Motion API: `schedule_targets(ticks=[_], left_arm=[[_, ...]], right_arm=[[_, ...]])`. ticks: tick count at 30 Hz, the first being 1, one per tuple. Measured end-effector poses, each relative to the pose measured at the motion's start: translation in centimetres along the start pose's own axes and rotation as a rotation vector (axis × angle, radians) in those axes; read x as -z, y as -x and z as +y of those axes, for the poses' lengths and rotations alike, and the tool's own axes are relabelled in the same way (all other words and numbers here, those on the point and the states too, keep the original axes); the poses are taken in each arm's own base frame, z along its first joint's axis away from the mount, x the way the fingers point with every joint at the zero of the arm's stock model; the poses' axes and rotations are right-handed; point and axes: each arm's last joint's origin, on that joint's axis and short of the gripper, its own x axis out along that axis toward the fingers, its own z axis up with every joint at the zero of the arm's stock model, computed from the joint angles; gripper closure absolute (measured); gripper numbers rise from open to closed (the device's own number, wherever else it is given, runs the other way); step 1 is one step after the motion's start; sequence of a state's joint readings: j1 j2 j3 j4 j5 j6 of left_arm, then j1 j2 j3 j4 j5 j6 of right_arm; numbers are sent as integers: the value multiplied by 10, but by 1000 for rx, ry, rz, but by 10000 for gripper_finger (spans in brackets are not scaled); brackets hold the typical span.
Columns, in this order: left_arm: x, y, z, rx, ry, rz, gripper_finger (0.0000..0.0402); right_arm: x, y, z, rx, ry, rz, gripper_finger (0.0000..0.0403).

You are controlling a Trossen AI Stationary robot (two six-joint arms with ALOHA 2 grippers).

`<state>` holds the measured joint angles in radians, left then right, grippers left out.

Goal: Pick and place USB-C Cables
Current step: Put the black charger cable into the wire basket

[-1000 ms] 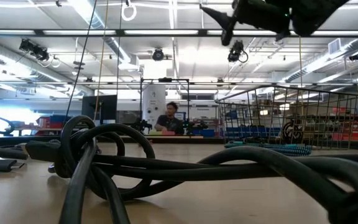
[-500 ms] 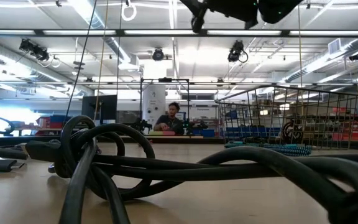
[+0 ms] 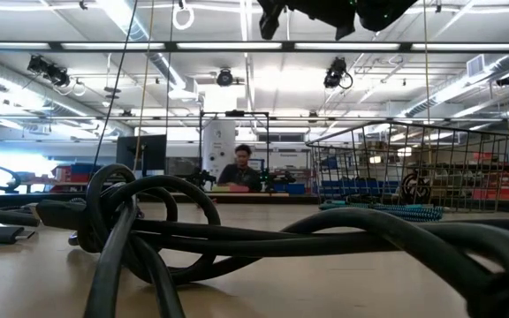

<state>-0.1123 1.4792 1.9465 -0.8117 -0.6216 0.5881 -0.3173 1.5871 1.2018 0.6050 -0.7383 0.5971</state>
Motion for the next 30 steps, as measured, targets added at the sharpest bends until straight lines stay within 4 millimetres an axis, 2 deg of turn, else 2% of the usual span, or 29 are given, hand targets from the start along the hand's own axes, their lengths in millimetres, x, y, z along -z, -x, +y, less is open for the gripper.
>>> schedule_targets(ticks=[3, 7, 8, 15, 23, 26, 30], left_arm=[[0, 0, 0, 0, 0, 0, 386], [-1, 0, 0, -1, -1, -8, 357], [-2, 1, 0, -4, 1, -16, 353], [-10, 5, -3, -12, 23, -73, 344], [-19, 13, -10, -2, -65, -130, 336], [-18, 14, -10, -8, -54, -120, 318], [-16, 13, -10, -46, -46, -68, 274]], right_arm=[[-1, 2, -1, -5, -4, 5, 269], [-2, 5, -4, -21, -22, 21, 372], [-3, 6, -4, -24, -19, 23, 380], [-5, 9, -7, -20, -6, 21, 380], [-9, 16, -13, 4, -17, 9, 380], [-9, 16, -13, 4, -29, 11, 380], [-9, 16, -13, -2, -30, 15, 380]])
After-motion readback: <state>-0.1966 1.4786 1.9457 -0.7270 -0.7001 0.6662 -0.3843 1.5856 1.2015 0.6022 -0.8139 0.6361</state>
